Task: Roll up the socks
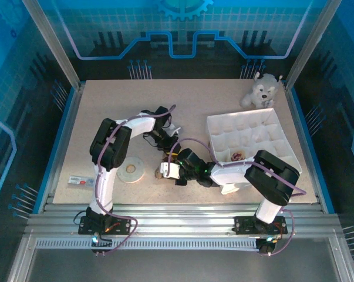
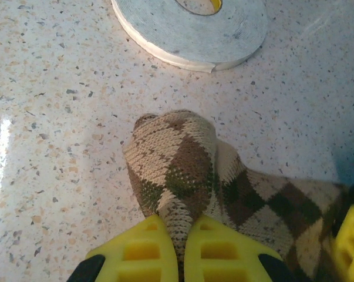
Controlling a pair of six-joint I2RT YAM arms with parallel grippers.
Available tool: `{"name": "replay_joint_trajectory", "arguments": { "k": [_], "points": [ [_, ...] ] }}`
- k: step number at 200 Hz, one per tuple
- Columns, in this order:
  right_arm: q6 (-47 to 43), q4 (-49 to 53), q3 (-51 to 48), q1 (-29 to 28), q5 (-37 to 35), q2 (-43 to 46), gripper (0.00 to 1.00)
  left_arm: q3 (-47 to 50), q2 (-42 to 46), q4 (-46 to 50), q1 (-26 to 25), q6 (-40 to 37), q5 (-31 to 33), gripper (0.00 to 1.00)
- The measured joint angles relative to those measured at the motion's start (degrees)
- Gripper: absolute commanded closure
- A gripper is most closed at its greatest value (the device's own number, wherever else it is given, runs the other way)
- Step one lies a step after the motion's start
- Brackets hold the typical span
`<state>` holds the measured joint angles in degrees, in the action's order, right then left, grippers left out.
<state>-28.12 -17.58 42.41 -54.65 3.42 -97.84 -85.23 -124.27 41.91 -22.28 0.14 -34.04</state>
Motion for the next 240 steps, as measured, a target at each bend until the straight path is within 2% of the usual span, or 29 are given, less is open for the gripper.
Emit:
{"name": "replay_joint_trajectory", "arguments": {
  "k": [67,96,168,240],
  "points": [
    [5.95,12.70,6.80,1.64,0.35,-0.02,1.00,1.07,1.11,-1.42,2.03,4.50,1.90,0.86],
    [11.04,19.41,11.67,4.11,3.23,-1.44,1.00,1.27,1.22,-1.84,2.16,4.55,1.95,0.86],
    [19.71,26.84,19.15,9.44,12.98,-7.50,1.00,3.76,3.43,-5.20,2.97,4.79,2.10,0.73],
    [23.12,34.10,28.04,12.90,18.67,-13.88,1.00,5.77,7.13,-7.28,7.50,2.84,3.30,0.66]
  ]
}}
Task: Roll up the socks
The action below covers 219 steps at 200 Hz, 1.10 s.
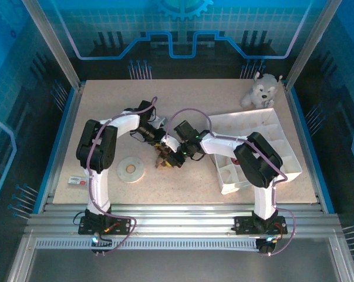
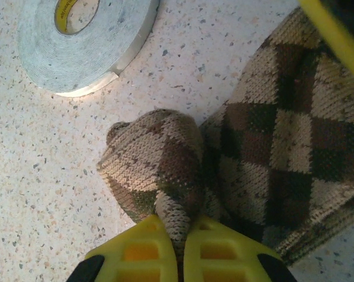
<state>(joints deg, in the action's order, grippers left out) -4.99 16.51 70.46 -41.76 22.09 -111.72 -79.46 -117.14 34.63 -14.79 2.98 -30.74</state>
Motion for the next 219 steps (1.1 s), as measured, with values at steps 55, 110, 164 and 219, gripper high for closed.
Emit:
{"name": "replay_joint_trajectory", "arguments": {
  "k": [55,110,164,219],
  "points": [
    [1.95,6.23,4.63,1.73,2.62,-2.82,1.00,5.86,11.08,-3.17,3.06,-9.20,1.01,0.63],
    [2.25,9.79,7.91,3.30,5.62,-5.40,1.00,18.18,24.13,-7.98,4.57,-23.52,0.85,0.64],
    [3.17,12.85,10.05,4.83,6.40,-6.91,1.00,36.28,38.60,-18.14,3.45,-48.96,-3.19,0.58],
    [3.52,15.67,12.92,4.98,6.03,-8.85,1.00,45.59,41.33,-33.00,-6.49,-64.00,2.71,0.49]
  ]
}}
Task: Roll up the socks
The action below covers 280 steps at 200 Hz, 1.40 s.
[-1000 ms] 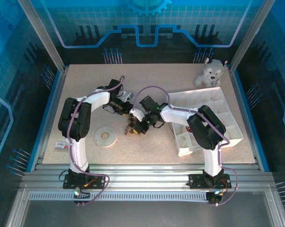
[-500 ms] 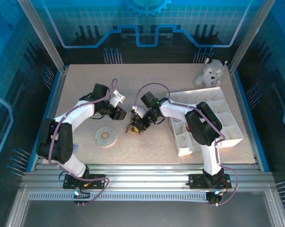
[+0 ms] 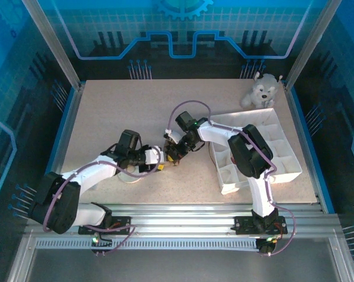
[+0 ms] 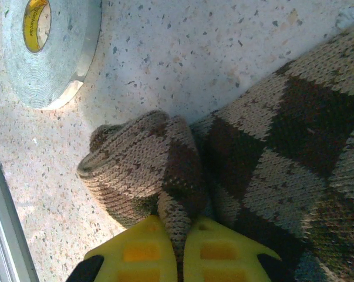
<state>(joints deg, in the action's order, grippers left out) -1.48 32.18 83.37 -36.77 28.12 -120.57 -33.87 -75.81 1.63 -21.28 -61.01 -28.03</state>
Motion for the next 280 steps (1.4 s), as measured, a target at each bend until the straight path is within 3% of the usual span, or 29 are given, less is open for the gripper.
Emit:
{"name": "replay_joint_trajectory", "arguments": {
  "k": [52,155,170,181,204,251,280],
  "points": [
    [0.00,0.33,0.39,0.50,1.31,-0.68,1.00,0.00,-4.94,-6.99,-1.51,-5.66,3.98,0.49],
    [-0.04,0.96,1.22,1.40,2.67,-1.62,1.00,-1.66,-15.13,-10.21,-2.58,-12.15,8.35,0.48],
    [-0.26,1.01,1.33,1.57,2.91,-1.70,0.98,-1.84,-16.31,-11.30,-2.62,-12.81,8.81,0.54],
    [-0.70,1.03,1.31,1.68,3.30,-1.70,0.92,-2.21,-16.98,-11.67,-2.69,-13.00,8.98,0.63],
    [-2.03,0.13,-0.33,2.25,3.61,-0.76,0.75,-3.58,-17.73,-10.60,-2.97,-14.34,9.16,1.00],
    [-2.67,-6.67,-9.99,2.99,-1.64,7.41,0.55,-8.83,-19.30,-3.17,-4.09,-14.56,7.96,1.00],
    [-2.36,-9.75,-16.63,3.10,-4.66,15.17,0.51,-11.50,-19.87,1.84,-4.09,-14.62,7.85,1.00]
  ]
}}
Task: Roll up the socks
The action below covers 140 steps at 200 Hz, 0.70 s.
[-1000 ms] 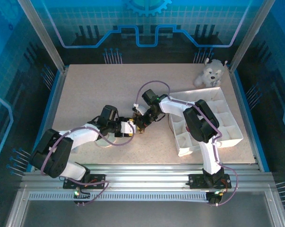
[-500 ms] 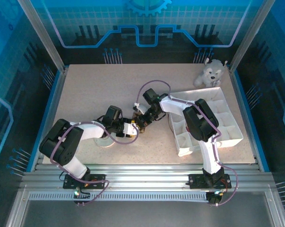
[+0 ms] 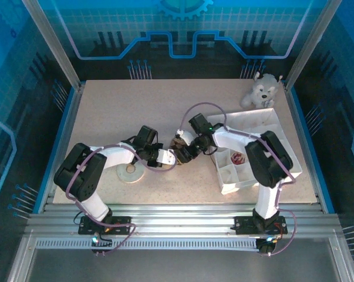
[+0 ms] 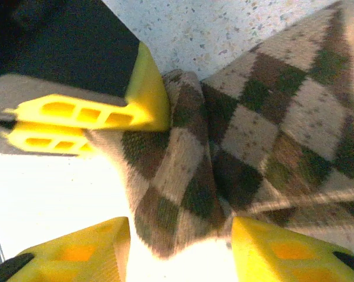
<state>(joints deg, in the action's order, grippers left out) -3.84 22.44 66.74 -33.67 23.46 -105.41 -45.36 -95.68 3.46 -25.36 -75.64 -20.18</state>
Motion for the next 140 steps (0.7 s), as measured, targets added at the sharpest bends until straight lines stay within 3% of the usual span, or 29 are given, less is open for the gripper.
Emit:
{"name": "replay_joint_trajectory", "arguments": {
  "k": [34,75,116,140],
  "points": [
    [1.53,-6.82,-7.32,0.94,-3.08,9.84,0.53,-2.56,-0.07,6.69,0.02,-0.68,-0.55,1.00],
    [1.16,-20.81,-24.70,1.11,-8.31,25.27,0.51,-8.24,-2.51,18.34,-0.04,-1.49,-3.50,1.00],
    [-3.10,-25.94,-29.22,-0.11,-11.72,28.72,0.50,-16.13,-7.67,29.42,-0.33,-1.11,-6.27,1.00],
    [-7.10,-30.08,-32.35,-3.93,-14.38,29.88,0.48,-20.96,-10.58,35.71,-0.76,0.26,-7.17,1.00]
  ]
}}
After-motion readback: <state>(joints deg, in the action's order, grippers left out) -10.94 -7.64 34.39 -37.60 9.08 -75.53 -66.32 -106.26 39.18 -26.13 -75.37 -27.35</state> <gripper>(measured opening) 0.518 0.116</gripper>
